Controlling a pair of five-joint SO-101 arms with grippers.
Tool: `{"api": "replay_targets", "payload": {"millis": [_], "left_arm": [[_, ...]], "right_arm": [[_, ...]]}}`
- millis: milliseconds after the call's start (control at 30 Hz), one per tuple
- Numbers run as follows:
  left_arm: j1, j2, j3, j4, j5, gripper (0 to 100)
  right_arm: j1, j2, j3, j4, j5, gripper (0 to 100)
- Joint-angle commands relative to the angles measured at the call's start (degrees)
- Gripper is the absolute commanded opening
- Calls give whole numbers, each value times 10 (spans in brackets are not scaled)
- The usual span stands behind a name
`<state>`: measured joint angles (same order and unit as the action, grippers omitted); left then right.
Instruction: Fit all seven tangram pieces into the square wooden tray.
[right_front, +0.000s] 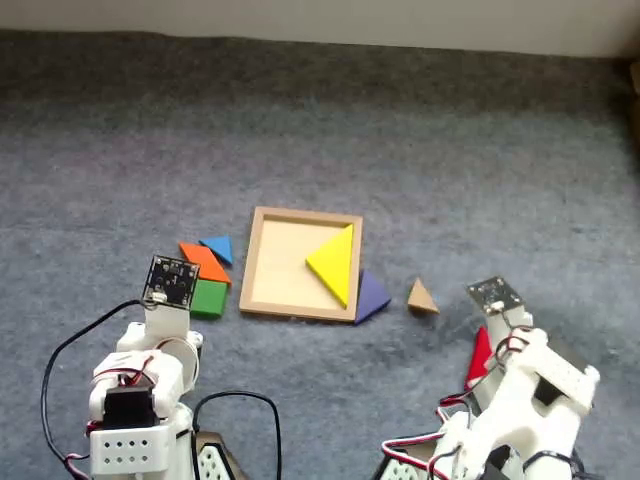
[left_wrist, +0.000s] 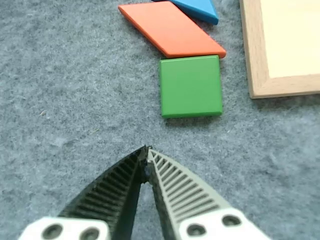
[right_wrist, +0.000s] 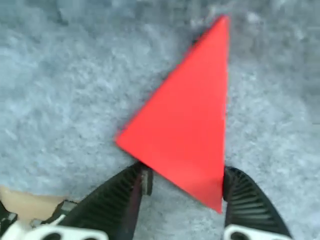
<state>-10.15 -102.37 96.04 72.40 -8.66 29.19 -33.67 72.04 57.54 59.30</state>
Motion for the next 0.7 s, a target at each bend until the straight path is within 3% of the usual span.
{"api": "replay_targets", "payload": {"millis": [0, 233, 467, 667], "left_arm": [[-1, -12, 11, 4, -4, 6], [-1, -12, 11, 4, -4, 6], [-1, -12, 11, 4, -4, 6], [-1, -12, 11, 4, -4, 6]], "right_arm": [[-80, 7, 2, -37, -47, 230], [-123, 1, -11, -35, -80, 98], [-129, 1, -128, 25, -143, 98], [-208, 2, -266, 53, -242, 98]]}}
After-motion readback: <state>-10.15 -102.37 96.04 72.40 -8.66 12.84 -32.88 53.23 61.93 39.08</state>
